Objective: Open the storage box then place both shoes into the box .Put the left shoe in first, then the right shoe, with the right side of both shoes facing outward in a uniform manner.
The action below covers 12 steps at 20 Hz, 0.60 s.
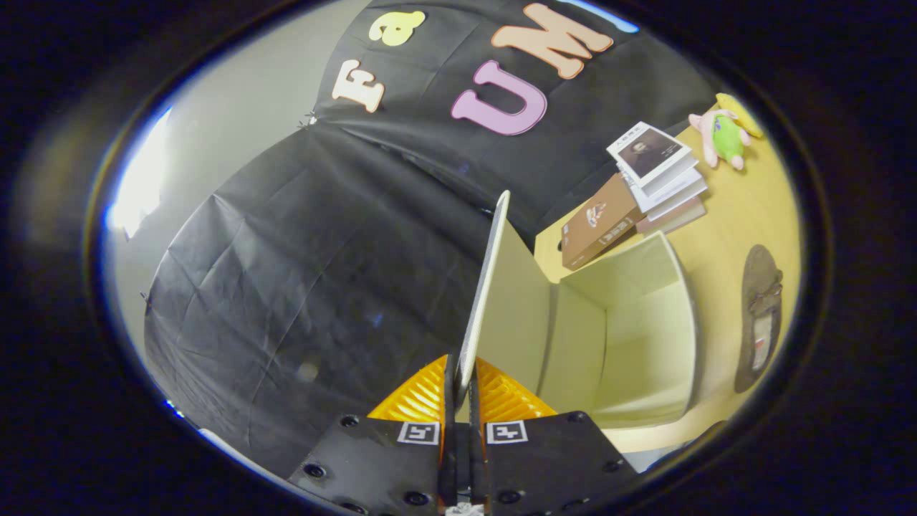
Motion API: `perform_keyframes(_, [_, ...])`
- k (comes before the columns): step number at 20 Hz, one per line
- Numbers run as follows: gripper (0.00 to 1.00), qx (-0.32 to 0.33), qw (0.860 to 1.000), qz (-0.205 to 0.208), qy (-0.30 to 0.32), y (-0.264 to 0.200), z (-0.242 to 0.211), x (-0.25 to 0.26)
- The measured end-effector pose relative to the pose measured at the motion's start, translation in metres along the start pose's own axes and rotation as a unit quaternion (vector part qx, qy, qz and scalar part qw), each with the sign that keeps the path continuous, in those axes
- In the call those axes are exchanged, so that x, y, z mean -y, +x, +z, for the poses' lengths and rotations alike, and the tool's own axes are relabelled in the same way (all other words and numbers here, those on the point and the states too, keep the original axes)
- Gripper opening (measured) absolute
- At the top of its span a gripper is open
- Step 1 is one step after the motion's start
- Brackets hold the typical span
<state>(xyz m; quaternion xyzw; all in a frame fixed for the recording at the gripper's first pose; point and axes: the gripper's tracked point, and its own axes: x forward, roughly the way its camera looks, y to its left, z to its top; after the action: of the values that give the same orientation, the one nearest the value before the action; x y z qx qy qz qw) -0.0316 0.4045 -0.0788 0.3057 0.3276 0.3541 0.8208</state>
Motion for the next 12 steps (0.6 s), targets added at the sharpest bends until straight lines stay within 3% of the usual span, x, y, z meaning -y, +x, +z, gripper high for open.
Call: perform_keyframes(12, [0.10,-0.073,0.997,0.025,-0.027,0.078,-0.066,-0.045])
